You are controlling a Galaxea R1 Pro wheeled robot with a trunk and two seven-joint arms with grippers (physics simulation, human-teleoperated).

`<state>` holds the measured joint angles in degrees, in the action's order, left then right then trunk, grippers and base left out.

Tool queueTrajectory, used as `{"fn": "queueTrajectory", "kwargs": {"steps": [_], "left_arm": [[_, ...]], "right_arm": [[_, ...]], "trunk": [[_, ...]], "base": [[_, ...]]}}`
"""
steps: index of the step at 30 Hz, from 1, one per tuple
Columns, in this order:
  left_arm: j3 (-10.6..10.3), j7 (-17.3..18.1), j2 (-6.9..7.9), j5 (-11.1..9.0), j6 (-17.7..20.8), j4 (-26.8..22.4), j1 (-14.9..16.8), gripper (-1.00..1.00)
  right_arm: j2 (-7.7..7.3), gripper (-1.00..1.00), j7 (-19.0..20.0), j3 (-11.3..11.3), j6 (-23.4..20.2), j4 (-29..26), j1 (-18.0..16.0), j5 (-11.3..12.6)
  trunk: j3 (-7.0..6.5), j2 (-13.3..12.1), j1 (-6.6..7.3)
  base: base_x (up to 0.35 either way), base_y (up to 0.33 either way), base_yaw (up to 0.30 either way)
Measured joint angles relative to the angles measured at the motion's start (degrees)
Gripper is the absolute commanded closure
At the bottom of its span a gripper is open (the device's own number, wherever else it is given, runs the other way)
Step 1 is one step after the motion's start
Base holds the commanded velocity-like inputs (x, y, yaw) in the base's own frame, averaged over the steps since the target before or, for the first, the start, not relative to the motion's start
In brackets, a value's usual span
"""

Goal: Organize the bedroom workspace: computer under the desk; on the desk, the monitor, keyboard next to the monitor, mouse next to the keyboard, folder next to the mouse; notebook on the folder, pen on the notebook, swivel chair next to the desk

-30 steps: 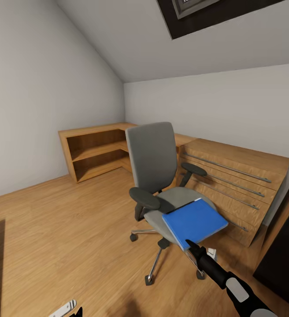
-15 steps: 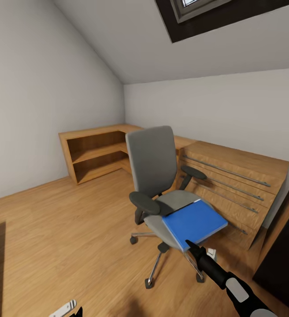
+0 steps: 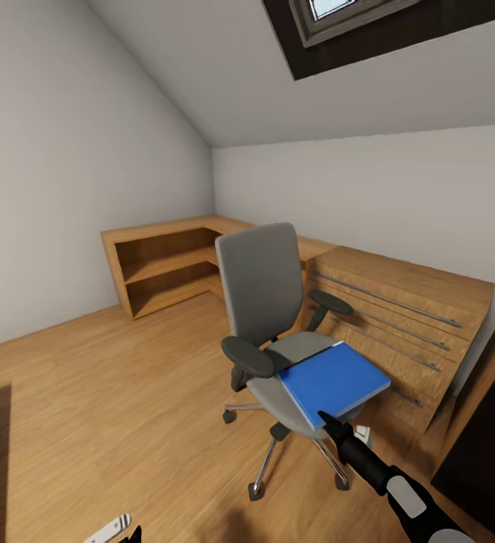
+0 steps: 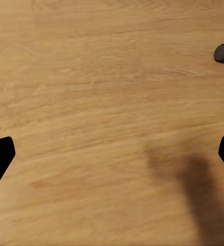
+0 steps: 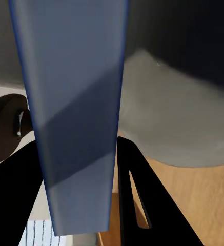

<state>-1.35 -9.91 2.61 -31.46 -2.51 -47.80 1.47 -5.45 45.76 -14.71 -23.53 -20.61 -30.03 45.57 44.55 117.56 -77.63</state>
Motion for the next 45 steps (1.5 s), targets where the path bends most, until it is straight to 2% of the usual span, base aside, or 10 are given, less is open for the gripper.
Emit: {"fn": "queueTrajectory", "kwargs": {"steps": [34, 45], "left_arm": [[-0.01, 0.02, 0.08, -0.05, 0.01, 0.87, 0.0, -1.0], [0.0, 0.01, 0.09, -0.05, -0.01, 0.9, 0.0, -1.0]], "right_arm": [[-0.29, 1.0, 0.0, -0.04, 0.07, -0.07, 0.0, -0.04], [-0.27, 1.0, 0.12, 0.09, 0.16, -0.08, 0.0, -0.36]], "trunk": [[0.0, -0.02, 0.01], [-0.01, -0.02, 0.01]], "base": [[0.0, 0.0, -0.022], [0.0, -0.271, 0.0]]}}
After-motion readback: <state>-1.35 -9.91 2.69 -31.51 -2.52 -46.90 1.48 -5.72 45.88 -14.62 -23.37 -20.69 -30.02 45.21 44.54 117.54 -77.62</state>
